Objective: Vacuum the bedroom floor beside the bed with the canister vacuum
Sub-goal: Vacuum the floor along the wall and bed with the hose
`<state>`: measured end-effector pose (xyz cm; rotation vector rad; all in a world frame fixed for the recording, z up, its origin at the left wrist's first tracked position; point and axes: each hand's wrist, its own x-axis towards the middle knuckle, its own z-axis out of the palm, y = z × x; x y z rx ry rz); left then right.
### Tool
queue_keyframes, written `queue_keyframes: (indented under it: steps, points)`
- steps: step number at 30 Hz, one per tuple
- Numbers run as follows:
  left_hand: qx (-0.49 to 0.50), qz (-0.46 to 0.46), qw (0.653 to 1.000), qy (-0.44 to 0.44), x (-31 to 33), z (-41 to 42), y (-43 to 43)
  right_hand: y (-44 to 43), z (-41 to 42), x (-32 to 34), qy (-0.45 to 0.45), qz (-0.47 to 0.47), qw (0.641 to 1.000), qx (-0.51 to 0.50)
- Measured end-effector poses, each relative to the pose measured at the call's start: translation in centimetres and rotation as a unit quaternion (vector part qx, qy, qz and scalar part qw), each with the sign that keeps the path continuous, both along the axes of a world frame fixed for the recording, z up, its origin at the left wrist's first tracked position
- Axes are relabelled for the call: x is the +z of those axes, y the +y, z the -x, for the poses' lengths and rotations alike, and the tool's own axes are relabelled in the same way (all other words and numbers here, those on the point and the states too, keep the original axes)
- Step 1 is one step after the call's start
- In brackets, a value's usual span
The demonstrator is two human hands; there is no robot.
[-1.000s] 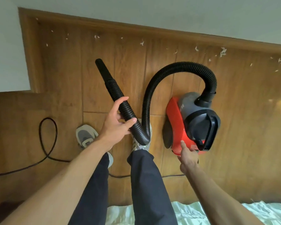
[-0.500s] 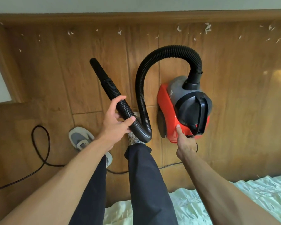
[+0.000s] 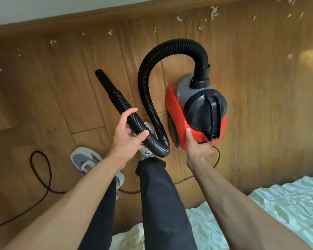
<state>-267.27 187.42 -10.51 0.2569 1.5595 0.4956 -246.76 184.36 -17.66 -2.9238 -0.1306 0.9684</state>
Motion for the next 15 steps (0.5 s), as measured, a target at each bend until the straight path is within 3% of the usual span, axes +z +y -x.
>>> queue_keyframes:
  steps: [15]
  points:
    - [-0.025,0.002,1.000,0.012,0.3,-0.3,-0.5,-0.2,0.2,0.8,0.082,0.006,0.997,0.006]
